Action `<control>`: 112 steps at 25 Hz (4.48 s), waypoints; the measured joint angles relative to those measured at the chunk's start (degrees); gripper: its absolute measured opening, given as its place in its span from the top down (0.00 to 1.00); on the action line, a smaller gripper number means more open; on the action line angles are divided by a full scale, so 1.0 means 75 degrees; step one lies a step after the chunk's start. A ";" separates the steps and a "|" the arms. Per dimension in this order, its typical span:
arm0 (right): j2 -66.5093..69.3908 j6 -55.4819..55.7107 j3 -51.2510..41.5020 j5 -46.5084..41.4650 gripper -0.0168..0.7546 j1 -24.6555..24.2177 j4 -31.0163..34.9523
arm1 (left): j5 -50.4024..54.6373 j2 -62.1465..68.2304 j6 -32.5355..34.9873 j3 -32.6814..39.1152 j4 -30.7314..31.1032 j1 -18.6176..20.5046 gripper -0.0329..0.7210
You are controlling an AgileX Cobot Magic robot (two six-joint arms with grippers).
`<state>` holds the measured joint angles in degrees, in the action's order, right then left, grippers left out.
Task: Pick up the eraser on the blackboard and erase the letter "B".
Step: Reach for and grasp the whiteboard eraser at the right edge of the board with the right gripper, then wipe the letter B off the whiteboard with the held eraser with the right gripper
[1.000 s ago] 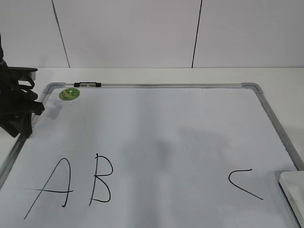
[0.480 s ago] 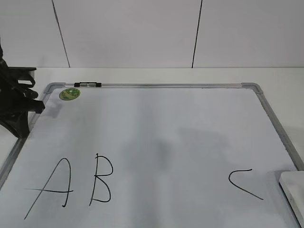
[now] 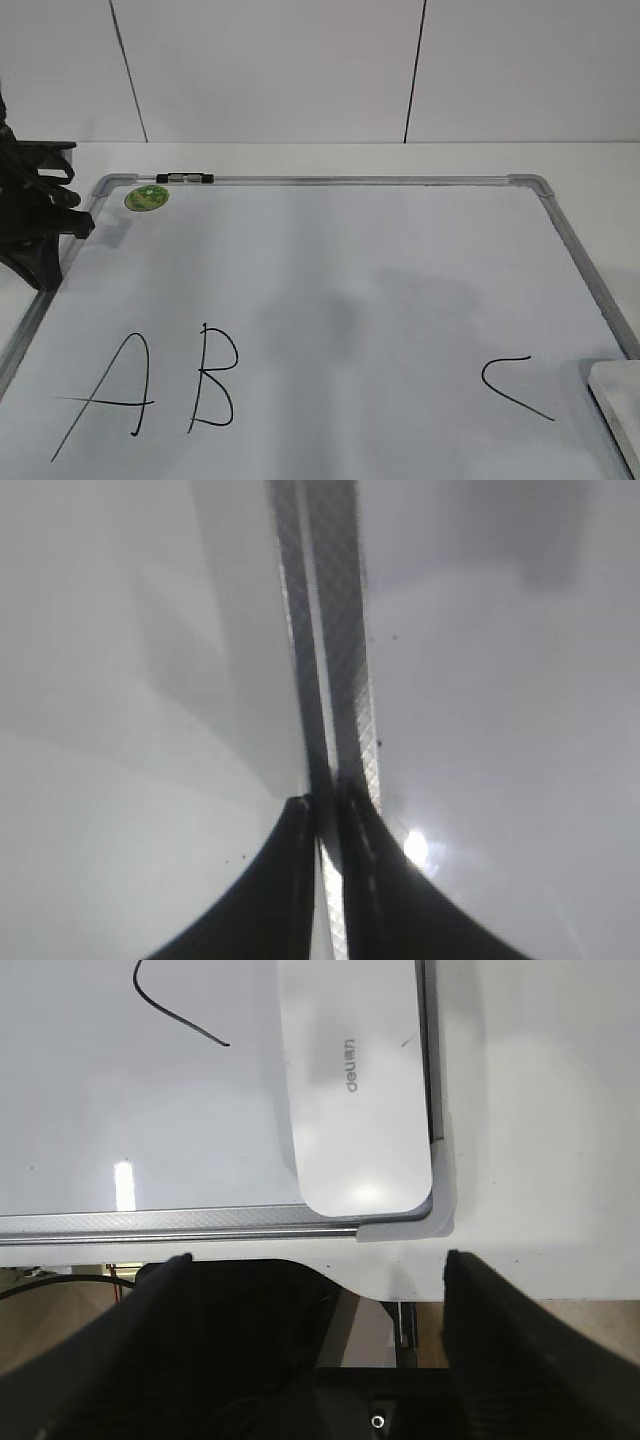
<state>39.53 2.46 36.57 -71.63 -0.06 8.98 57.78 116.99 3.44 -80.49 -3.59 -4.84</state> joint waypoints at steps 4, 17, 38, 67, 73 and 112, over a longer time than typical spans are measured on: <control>0.0035 0.0000 0.0000 0.0017 0.19 0.0000 0.0000 | 0.0000 0.0000 0.0000 0.0000 -0.0004 0.0000 0.92; 0.2380 -0.0519 0.0000 0.1176 0.11 0.0000 0.0036 | 0.0013 0.0000 0.0000 0.0000 -0.0157 0.0029 0.92; 0.4515 -0.0928 0.0057 0.2742 0.11 0.0000 0.0060 | 0.0013 0.0000 0.0000 0.0000 -0.0171 0.0029 0.92; 0.5457 -0.1245 0.0075 0.2777 0.12 0.0000 -0.0261 | -0.0189 0.0000 0.0000 0.0000 -0.0324 0.0029 0.92; 0.5457 -0.1245 0.0086 0.2665 0.20 0.0000 -0.0272 | -0.0256 0.0000 0.0014 0.0000 -0.0431 0.0029 0.93; 0.5457 -0.1278 0.0882 0.1767 0.28 0.0000 -0.0272 | 0.0054 0.0024 0.0055 -0.0012 -0.0607 0.0183 0.93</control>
<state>80.46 -7.13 43.18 -58.37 -0.06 6.94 58.18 117.17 3.85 -80.58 -8.15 -3.47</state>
